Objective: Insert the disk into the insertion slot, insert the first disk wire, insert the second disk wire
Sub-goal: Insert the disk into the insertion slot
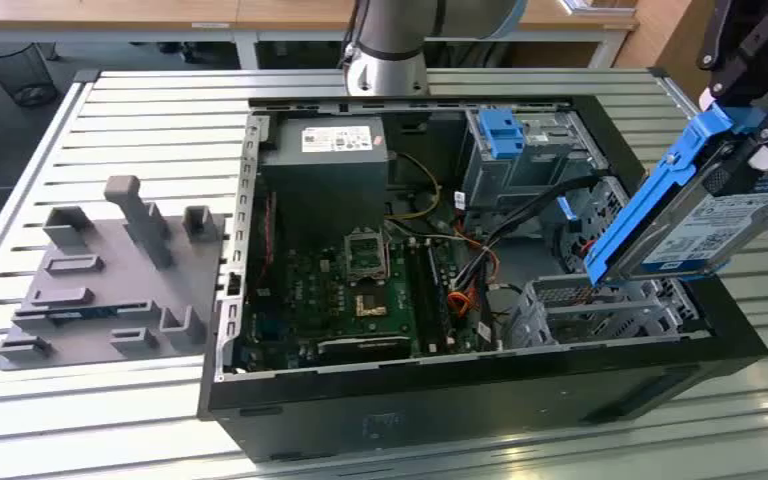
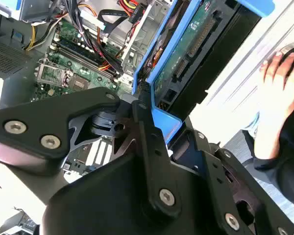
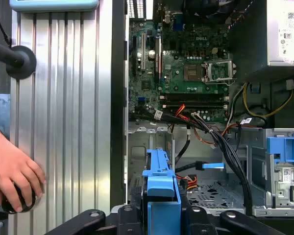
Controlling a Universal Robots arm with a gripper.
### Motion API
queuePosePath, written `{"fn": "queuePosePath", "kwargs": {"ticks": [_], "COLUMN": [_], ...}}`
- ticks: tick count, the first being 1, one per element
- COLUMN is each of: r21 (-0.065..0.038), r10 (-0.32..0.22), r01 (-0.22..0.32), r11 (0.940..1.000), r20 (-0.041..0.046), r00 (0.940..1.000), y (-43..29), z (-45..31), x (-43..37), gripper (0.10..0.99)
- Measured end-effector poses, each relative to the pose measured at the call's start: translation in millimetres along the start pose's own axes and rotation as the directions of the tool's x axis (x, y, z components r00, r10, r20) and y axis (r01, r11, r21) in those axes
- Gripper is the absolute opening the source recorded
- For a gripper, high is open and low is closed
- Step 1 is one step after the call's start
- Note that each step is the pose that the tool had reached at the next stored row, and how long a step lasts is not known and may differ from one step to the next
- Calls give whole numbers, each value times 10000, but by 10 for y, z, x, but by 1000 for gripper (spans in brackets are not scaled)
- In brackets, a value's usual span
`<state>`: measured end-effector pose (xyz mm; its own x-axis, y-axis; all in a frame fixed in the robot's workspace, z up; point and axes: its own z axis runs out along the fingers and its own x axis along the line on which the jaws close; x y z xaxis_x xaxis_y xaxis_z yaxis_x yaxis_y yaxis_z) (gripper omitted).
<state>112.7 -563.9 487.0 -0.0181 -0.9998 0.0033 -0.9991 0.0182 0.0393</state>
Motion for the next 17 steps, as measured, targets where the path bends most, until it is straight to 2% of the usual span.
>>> {"fn": "queuePosePath", "kwargs": {"ticks": [6, 17], "r21": [0, 17], "r10": [0, 0], "r01": [0, 0], "r11": [10000, 10000], "r20": [-1, 1], "r00": [10000, 10000], "y": [5, 66], "z": [-1, 32], "x": [0, 1], "gripper": [365, 365]}}
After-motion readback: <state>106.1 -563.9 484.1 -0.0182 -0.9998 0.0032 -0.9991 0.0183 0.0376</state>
